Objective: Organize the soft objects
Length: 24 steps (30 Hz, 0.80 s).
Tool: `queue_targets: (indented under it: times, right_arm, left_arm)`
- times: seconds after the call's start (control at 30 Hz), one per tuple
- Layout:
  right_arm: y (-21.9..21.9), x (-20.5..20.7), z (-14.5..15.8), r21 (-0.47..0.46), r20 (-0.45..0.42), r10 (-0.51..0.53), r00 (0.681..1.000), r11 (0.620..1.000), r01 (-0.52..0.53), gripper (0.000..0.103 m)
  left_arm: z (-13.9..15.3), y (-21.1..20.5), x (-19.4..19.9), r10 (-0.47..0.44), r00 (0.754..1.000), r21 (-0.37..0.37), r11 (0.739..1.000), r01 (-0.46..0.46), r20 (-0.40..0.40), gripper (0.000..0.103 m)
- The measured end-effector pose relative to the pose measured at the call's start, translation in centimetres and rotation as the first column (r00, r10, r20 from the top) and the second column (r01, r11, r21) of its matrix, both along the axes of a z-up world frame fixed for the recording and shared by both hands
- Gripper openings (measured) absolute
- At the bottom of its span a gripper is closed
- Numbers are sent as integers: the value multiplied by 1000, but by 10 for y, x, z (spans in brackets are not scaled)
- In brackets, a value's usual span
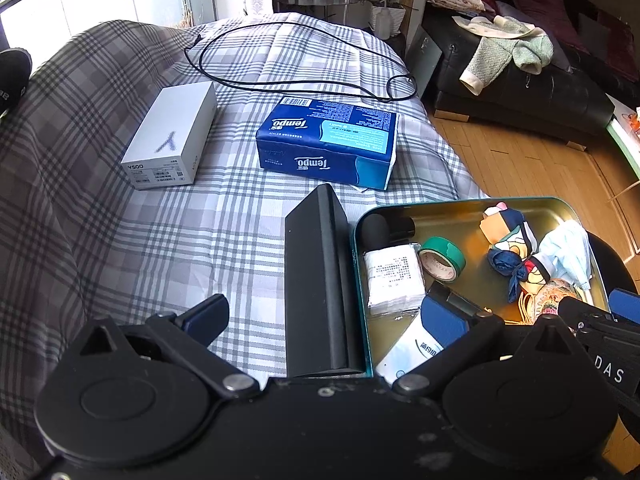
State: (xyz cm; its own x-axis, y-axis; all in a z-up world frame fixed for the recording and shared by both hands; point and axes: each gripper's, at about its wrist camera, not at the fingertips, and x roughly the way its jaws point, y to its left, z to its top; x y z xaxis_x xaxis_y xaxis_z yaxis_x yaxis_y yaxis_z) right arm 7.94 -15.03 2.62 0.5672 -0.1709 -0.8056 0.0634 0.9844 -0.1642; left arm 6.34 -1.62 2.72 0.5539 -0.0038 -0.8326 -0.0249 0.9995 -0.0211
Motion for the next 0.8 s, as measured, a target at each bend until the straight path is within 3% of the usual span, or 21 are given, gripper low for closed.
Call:
queue_targets:
  times: [0.8]
  right_arm:
    - [8,3,-6,-23,-27,31,999,999,-32,51]
  left_arm:
    - [-9,-1,2,-19,999,25,999,20,-31,102]
